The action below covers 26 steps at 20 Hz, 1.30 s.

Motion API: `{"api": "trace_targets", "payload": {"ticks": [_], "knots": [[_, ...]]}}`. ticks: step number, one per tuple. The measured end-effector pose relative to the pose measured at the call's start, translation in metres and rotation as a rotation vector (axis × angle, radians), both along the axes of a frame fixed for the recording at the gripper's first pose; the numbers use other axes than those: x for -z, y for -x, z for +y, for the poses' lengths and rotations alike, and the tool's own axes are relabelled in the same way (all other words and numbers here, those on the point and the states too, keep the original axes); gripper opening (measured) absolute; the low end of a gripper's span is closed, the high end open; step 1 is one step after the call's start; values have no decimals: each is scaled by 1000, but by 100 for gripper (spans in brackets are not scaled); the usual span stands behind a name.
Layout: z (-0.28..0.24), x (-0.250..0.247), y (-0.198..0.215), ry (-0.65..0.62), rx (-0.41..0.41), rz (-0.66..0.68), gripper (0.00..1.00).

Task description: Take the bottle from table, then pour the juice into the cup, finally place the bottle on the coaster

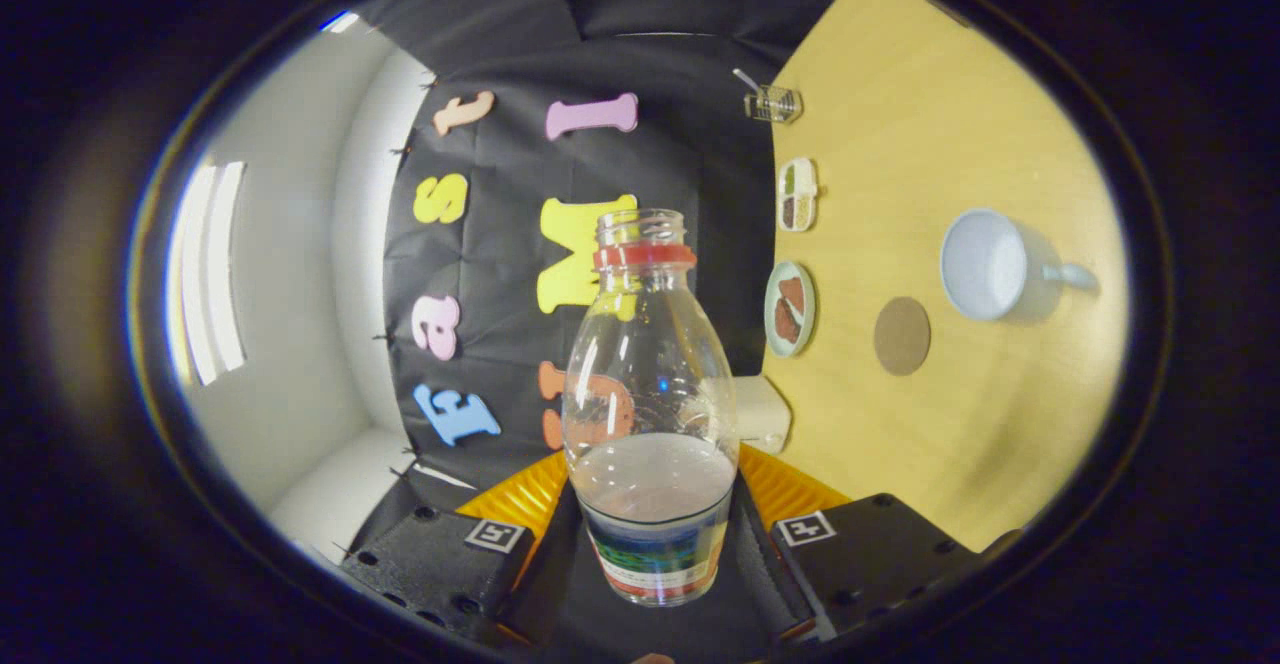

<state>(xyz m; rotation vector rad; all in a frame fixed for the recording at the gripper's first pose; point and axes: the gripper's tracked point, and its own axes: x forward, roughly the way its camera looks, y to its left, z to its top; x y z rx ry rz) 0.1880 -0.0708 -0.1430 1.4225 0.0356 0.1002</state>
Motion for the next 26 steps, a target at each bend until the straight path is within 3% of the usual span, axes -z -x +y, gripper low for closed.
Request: {"api": "trace_targets", "payload": {"ticks": [5, 12, 16, 26], "knots": [[-25, 15, -2, 294, 50, 32, 77], [-26, -1, -14, 725, 36, -37, 77], [-29, -11, -22, 920, 89, -78, 78], [-47, 24, -96, 1218, 164, -1, 79]]}}
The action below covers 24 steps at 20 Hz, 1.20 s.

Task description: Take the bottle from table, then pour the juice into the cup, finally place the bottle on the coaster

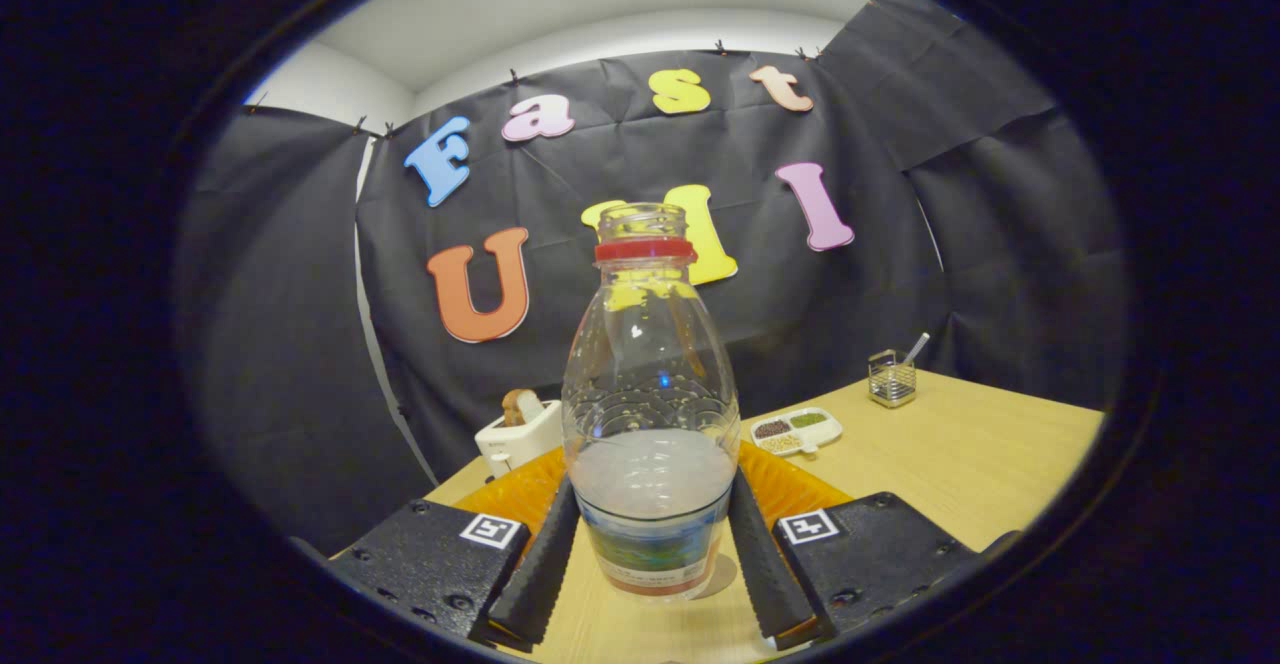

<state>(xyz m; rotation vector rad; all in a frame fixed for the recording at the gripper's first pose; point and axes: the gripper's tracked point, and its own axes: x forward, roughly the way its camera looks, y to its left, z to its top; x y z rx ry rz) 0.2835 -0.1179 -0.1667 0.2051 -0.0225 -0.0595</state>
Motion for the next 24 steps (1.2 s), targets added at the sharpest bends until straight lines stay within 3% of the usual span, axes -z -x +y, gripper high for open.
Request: {"api": "trace_targets", "payload": {"ticks": [4, 15, 24], "knots": [[-5, 18, -41, 135, 43, 8, 80], [10, 102, -83, 230, 63, 80, 80], [5, 119, -89, 171, 73, 75, 81]]}}
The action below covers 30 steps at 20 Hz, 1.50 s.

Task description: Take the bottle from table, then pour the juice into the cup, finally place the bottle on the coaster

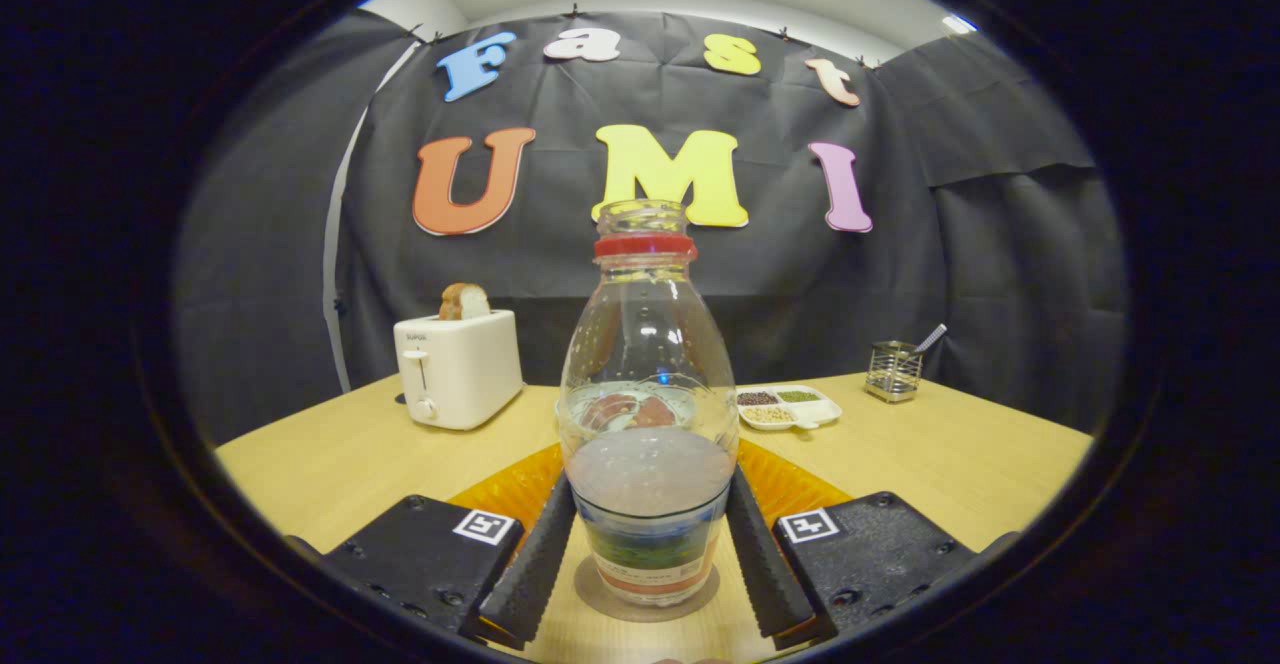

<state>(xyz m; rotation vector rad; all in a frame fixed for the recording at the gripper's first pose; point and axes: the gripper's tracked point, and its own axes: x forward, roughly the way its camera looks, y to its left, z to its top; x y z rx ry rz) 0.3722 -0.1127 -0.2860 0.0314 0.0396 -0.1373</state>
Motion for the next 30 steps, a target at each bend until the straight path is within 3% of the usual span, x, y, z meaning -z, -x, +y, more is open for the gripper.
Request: {"api": "trace_targets", "payload": {"ticks": [5, 9, 14, 26, 30], "knots": [[1, 12, -5, -13, -13, 20, 84], [0, 10, -2, -3, -19, 27, 93], [-1, -6, 8, -20, -18, 4, 94], [1, -113, 77, 46, -33, -23, 96], [4, -152, 106, 5, -66, -24, 96]]}}
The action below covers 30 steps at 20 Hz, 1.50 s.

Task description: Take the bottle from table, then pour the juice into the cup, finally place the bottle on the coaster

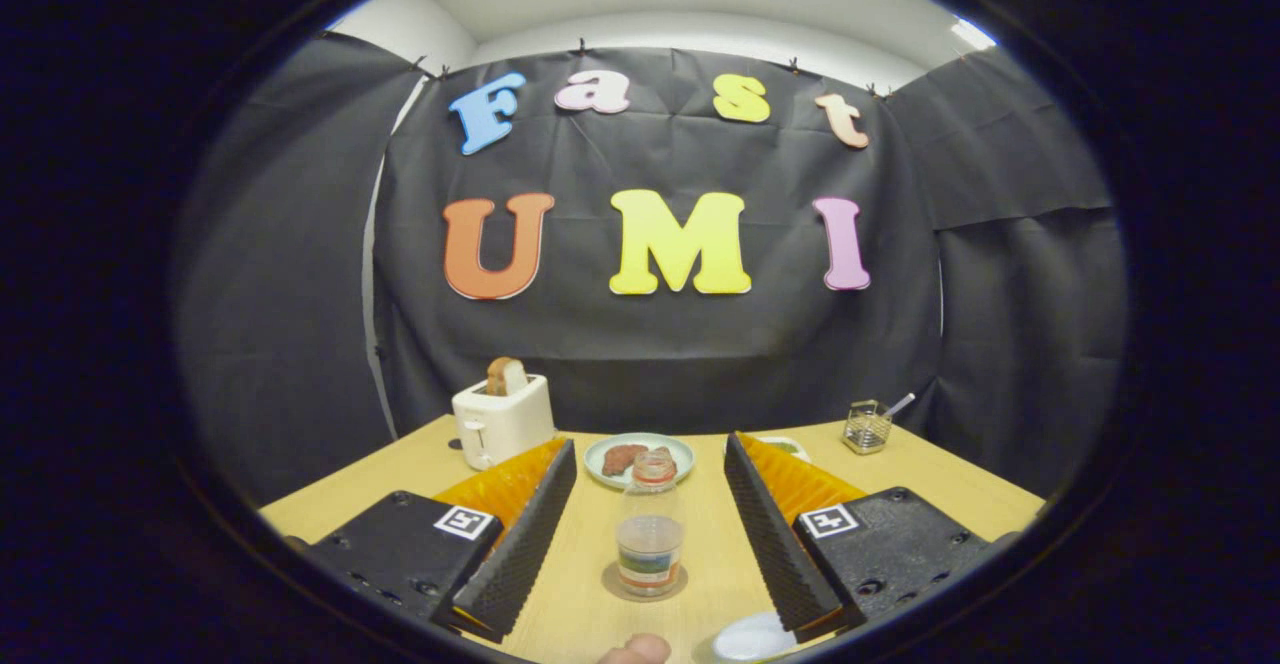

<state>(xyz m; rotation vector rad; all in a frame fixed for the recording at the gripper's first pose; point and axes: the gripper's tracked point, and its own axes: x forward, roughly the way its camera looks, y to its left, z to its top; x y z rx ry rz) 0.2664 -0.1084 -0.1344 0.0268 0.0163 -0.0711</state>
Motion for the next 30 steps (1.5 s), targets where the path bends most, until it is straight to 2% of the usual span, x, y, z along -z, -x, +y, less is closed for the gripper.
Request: {"api": "trace_targets", "payload": {"ticks": [12, 17, 20, 26, 30], "knots": [[2, -120, 131, -40, -50, -36, 96], [-8, -152, 175, -54, -23, -32, 96], [-13, -176, 197, -42, -4, -75, 96], [3, -173, 216, -44, -39, -73, 96], [4, -147, 209, -56, -51, -43, 95]]}}
